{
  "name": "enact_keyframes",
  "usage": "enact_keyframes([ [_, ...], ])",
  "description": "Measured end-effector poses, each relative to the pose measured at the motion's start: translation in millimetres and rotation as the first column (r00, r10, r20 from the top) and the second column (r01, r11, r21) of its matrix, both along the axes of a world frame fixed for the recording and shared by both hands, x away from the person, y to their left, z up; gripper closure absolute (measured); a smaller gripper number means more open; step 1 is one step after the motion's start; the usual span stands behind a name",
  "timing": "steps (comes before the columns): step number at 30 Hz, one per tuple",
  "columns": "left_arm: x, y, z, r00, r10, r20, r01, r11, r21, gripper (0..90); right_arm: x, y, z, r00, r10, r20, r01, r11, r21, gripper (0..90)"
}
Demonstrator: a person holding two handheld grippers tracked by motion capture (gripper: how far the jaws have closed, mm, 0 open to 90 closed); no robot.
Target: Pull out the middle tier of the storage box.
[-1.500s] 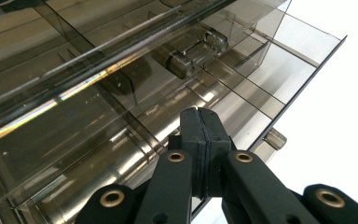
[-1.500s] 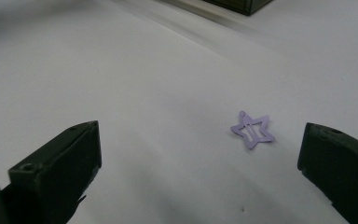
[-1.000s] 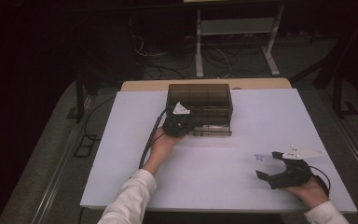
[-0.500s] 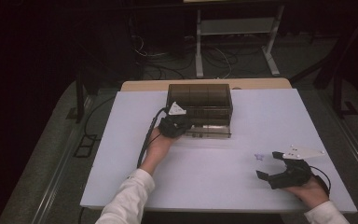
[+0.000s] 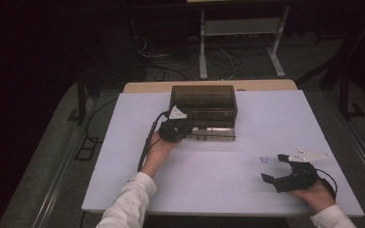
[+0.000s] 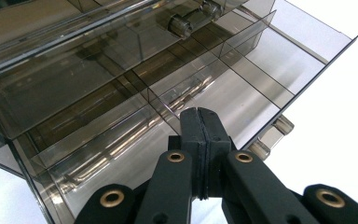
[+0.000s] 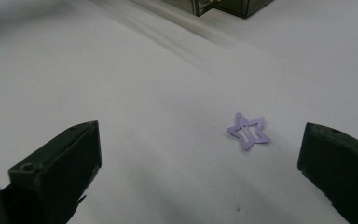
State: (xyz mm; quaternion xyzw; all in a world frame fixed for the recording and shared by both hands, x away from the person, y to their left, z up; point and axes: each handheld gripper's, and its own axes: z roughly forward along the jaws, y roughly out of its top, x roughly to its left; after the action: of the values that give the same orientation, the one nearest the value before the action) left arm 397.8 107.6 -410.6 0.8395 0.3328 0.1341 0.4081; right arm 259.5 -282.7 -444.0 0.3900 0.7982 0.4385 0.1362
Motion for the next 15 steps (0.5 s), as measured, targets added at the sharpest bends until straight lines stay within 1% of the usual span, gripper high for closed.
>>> enact_keyframes([
  [2, -0.9, -0.1, -0.3, 1.0000, -0.003, -0.006, 0.003, 1.0000, -0.005, 89.6, 0.0, 0.1, 0.0, 1.0000, 0.001, 0.001, -0.001, 1.0000, 0.001, 0.0],
  [12, -5.1, -1.0, -1.0, 0.9999, -0.011, -0.009, 0.011, 0.9999, -0.002, 89.6, -0.1, 0.0, 0.3, 1.0000, 0.001, 0.003, -0.001, 1.0000, 0.000, 0.0],
  [15, -5.8, -0.3, -1.4, 0.9998, -0.013, -0.014, 0.013, 0.9999, -0.008, 89.6, -0.2, -0.2, 0.4, 1.0000, 0.000, 0.003, 0.000, 1.0000, 0.000, 0.0],
])
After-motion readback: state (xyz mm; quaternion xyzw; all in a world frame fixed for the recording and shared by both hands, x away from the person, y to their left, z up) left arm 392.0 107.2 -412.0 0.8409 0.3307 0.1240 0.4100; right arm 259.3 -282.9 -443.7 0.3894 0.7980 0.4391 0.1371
